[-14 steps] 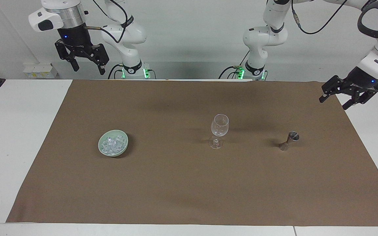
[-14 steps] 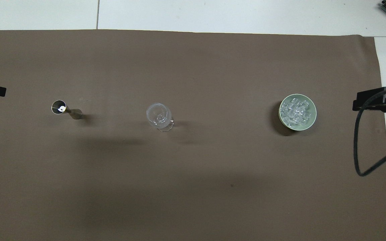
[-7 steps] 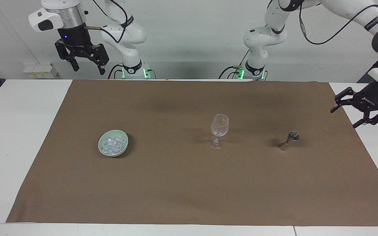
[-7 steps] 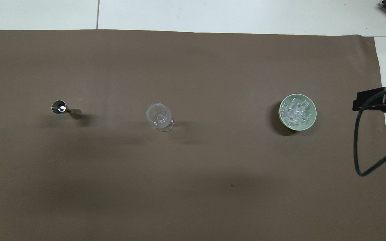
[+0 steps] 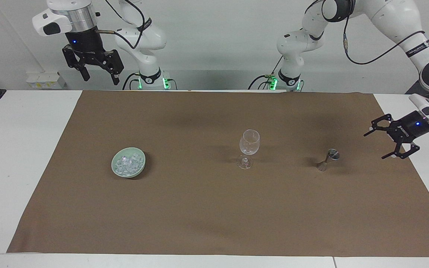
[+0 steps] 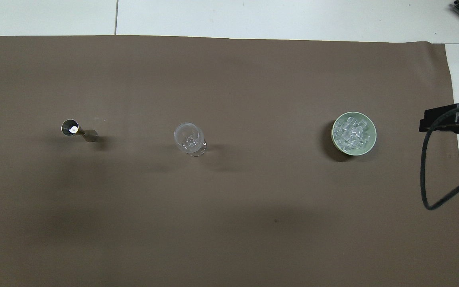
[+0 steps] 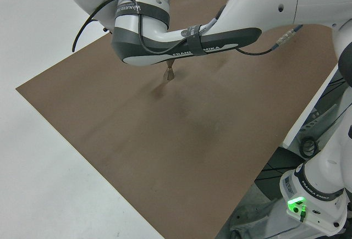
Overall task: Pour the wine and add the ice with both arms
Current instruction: 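Move the left gripper open toward the small silver bottle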
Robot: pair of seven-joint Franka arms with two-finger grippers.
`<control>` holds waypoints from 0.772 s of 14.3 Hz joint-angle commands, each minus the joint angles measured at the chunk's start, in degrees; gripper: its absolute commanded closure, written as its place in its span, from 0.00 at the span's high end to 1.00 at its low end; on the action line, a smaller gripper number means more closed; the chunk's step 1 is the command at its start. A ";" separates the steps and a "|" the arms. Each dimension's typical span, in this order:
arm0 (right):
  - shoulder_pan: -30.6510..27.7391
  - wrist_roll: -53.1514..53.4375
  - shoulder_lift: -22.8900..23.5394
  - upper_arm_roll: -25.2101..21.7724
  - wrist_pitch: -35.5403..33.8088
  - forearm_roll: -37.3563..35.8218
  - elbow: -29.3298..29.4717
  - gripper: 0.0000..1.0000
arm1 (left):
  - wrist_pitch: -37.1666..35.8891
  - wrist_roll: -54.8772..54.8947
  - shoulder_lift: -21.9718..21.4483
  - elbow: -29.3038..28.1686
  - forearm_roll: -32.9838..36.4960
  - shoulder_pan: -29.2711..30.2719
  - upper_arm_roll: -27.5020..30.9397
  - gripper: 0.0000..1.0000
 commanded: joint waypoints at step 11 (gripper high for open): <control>-1.03 -0.90 -0.46 0.40 -1.00 0.24 -0.02 1.00 | -8.37 15.06 8.51 -2.35 -12.26 6.43 -0.85 1.00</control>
